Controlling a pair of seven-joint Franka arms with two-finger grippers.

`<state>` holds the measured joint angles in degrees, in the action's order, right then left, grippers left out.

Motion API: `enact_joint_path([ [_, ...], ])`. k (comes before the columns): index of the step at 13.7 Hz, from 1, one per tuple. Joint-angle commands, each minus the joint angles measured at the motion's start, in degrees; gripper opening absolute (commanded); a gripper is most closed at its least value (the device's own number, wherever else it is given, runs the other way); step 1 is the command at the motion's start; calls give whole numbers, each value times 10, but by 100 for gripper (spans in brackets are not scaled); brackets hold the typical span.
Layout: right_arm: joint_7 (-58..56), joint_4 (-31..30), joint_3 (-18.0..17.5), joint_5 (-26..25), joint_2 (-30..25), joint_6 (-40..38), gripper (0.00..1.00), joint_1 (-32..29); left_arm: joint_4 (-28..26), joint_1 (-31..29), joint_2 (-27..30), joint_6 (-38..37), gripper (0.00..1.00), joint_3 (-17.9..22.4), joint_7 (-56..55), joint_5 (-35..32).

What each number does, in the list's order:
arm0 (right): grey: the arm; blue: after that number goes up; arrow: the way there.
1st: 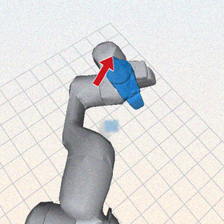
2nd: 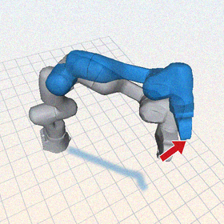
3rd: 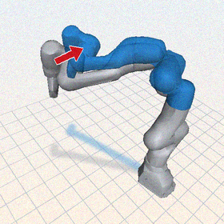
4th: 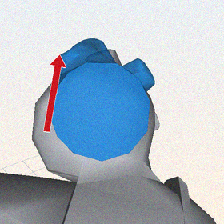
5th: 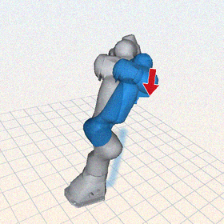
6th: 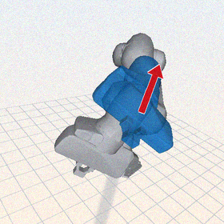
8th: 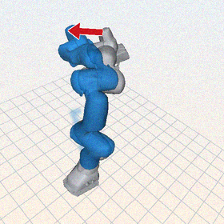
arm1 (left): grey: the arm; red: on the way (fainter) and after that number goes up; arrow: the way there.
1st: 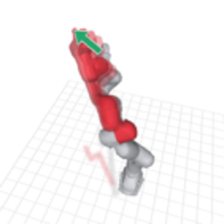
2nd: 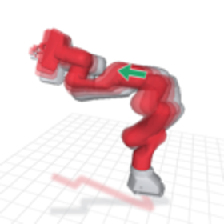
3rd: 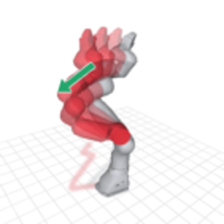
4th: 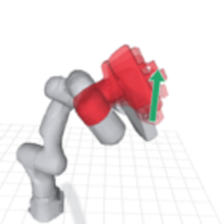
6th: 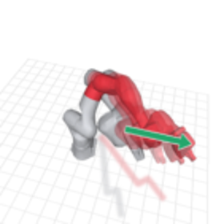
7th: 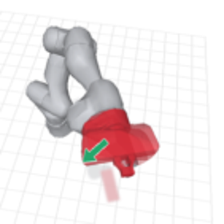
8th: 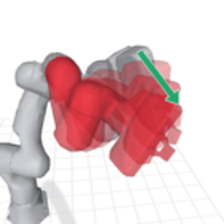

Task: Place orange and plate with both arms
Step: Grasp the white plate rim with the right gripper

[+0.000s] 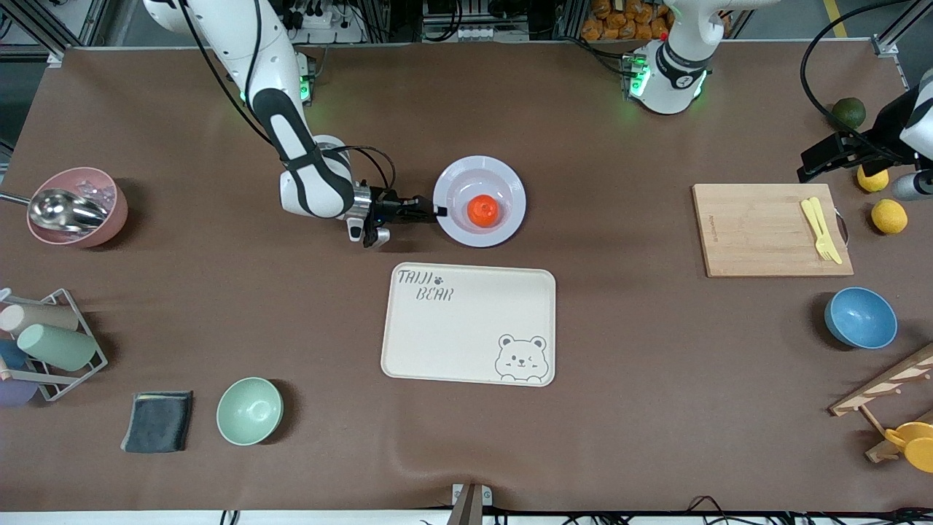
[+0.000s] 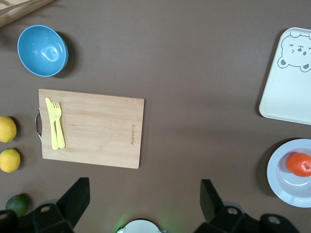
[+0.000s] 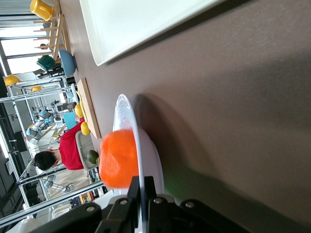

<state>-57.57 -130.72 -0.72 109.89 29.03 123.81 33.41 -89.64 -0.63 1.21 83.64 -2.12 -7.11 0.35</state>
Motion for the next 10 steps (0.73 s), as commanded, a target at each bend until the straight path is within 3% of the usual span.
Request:
enact_joint_path([
  [1,-7,6,-1,15,2,6,0,-4,-9,8,12,-1,100,7,5,6],
  [6,4,6,-2,15,-17,-3,0,-5,-7,7,11,-1,100,4,4,5],
  [10,3,5,-2,16,-24,-77,0,-22,-7,7,11,-1,100,2,3,5],
])
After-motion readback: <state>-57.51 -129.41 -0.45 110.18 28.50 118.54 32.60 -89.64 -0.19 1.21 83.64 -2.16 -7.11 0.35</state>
